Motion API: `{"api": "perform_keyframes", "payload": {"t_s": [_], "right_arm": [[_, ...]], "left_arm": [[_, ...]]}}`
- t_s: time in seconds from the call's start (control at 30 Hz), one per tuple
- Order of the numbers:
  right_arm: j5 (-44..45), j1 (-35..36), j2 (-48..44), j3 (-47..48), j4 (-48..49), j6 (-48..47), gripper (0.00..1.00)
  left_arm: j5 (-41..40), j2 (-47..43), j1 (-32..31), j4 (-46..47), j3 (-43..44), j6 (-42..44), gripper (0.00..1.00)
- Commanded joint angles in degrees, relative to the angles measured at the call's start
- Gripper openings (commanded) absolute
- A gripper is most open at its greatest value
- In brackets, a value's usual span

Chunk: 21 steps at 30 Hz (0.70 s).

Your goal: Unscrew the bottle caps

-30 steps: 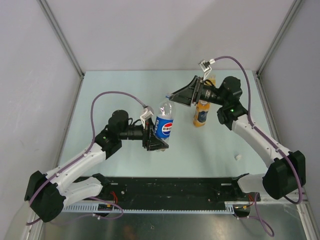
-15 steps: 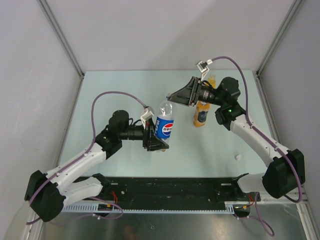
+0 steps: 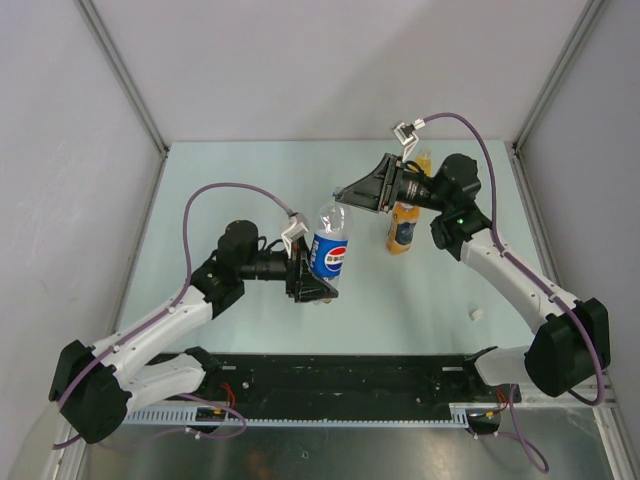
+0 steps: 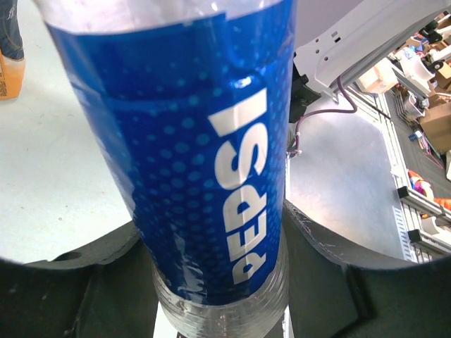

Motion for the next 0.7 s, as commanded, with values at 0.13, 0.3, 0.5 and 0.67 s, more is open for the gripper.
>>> {"api": "perform_keyframes", "payload": {"t_s": [0.13,0.3,0.5,0.67], "right_arm": [[-0.57,-0.46,-2.67,0.61,-2.34,-3.97,0.0],[2.69,-0.17,-5.07,1.03,-8.31,-9.31,0.0],[9.67,1.52,-8.44,2.54,-17.32,-18.64,0.0],[12.58,1.61,-10.44,2.59,-19.47,-21.56,0.0]], "left_arm": [[-0.39,0.1,-0.31,2.33,1.78,0.78,0.27],[-0.5,0.1,-0.43,2.33,1.91,0.68,0.31],[-0.81,-0.47,-0.43,2.33,1.91,0.59,0.4],[-1.82,-1.1,-0.45,2.25,1.58,0.55,0.63]]}}
